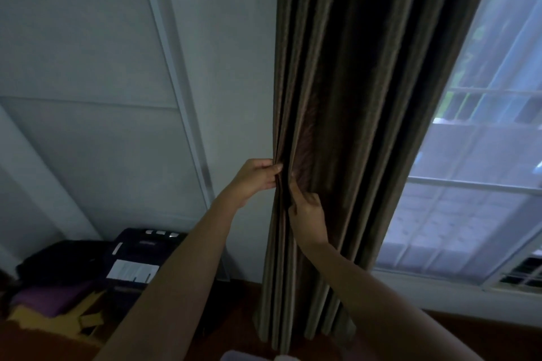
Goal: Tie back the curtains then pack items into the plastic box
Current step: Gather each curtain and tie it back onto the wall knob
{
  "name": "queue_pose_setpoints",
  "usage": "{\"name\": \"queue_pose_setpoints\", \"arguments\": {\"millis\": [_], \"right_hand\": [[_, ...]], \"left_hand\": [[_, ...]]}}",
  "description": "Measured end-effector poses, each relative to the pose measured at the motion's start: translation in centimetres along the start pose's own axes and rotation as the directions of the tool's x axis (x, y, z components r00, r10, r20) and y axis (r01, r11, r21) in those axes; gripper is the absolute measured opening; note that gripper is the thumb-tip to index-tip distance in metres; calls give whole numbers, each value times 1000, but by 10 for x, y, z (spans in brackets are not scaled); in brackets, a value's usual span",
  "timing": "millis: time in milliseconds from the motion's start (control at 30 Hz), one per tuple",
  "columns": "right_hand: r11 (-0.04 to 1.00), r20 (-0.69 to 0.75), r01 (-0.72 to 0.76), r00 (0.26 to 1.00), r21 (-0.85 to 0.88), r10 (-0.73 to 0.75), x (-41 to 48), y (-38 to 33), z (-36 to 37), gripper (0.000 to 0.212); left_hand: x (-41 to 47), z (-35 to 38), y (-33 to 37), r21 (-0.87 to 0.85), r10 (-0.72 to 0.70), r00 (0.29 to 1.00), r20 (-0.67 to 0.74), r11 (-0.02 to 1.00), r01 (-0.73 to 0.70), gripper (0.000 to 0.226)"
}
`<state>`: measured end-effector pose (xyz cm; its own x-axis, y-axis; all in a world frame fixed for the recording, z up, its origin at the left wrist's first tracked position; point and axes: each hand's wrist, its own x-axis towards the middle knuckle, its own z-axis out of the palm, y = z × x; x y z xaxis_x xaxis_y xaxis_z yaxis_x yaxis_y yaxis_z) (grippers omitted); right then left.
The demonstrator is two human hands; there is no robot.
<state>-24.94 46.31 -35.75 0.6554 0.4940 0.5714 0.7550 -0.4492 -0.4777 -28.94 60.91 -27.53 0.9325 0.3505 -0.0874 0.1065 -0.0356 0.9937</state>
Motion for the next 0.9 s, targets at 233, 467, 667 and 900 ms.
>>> {"name": "queue_pose_setpoints", "arguments": {"millis": [233,467,667,900], "right_hand": [[993,-34,73,997,-93,-76,-7,-8,9,75],[979,154,46,988,-200,-15,-10,-7,-2,69],[982,-319,42,942,-183,-100,53,-21,-82,55],[998,-511,-55,858,-8,43,128,-1,-153,81]], "left_hand": [[-11,5,-4,65,76,997,-35,995,-73,19],[-13,20,-6,290,243,967,-75,933,-212,22],[4,5,-14,305,304,951,-57,912,-273,53],[6,5,-12,247,278,959,-60,935,-256,37]]}}
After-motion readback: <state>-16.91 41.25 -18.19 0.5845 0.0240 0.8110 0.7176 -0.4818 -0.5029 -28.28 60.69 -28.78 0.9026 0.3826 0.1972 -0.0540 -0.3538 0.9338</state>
